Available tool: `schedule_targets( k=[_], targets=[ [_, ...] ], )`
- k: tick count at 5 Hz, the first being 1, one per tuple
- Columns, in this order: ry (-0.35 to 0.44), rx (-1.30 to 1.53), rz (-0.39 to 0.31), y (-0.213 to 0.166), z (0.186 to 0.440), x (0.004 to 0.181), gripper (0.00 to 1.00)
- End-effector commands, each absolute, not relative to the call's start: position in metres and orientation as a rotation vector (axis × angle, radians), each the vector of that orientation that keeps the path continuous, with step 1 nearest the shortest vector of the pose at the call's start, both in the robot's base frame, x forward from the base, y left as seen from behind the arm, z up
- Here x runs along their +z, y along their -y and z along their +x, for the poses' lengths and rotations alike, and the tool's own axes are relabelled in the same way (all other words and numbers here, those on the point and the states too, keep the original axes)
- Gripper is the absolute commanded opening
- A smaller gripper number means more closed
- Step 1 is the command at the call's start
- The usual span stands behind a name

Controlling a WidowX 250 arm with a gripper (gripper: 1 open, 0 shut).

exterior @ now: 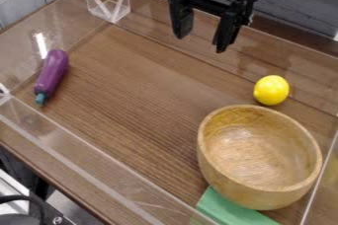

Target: Put the purple eggplant in the brown bowl

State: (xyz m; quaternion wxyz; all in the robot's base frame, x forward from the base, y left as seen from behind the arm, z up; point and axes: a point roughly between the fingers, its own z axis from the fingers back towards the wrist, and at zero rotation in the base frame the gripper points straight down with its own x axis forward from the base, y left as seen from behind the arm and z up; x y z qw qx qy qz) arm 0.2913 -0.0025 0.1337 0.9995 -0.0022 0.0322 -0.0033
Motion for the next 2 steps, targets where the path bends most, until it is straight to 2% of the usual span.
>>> schedule_targets(
  k=[1, 2],
  targets=[
    [-0.093, -0.005, -0.004, 0.0, 0.287, 0.124, 1.0],
    [-0.1, 0.011, 0.005, -0.022, 0.266, 0.123, 1.0]
  ],
)
